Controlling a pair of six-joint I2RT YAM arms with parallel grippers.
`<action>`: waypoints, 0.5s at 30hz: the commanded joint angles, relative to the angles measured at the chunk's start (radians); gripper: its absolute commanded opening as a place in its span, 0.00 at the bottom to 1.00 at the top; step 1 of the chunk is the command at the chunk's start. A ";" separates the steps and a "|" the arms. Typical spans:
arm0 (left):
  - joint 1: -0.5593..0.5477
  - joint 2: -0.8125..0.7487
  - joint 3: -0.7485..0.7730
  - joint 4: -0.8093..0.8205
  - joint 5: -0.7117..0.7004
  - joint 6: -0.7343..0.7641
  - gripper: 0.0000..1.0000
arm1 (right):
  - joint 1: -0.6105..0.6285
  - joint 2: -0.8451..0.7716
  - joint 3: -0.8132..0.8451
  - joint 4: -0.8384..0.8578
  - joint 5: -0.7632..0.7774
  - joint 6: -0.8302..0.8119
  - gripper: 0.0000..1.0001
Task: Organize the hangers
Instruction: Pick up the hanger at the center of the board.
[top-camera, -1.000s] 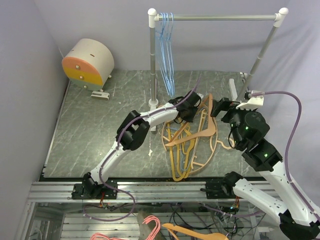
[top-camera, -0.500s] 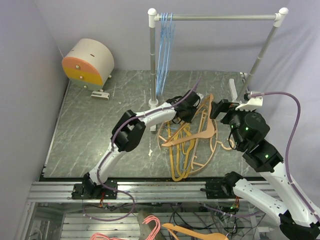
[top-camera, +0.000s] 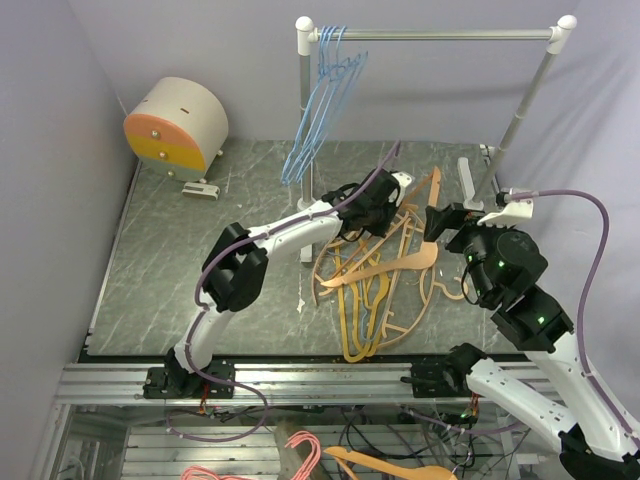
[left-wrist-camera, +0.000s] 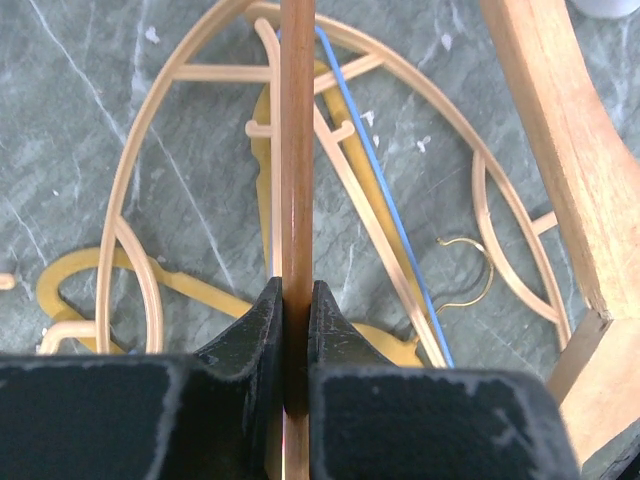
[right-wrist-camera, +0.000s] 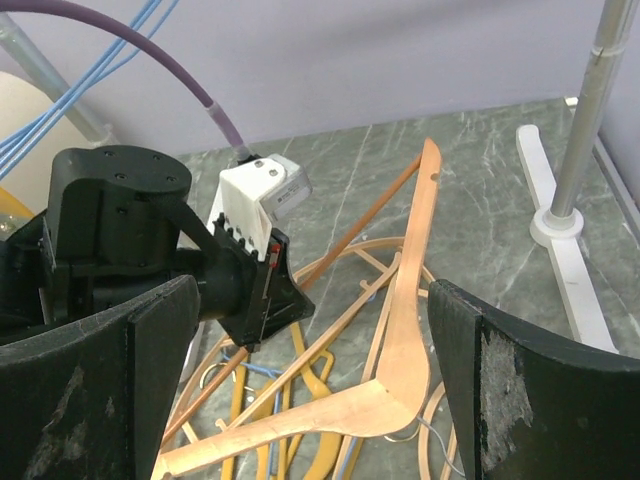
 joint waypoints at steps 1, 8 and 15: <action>-0.007 -0.001 -0.020 0.027 0.000 0.010 0.07 | -0.001 -0.009 0.019 -0.027 -0.006 0.017 0.97; -0.002 -0.066 0.027 0.010 -0.015 0.011 0.07 | -0.001 -0.048 -0.001 -0.017 0.009 0.028 0.97; -0.003 -0.194 0.058 -0.081 -0.020 0.053 0.07 | -0.001 -0.198 -0.008 0.114 -0.129 -0.031 0.97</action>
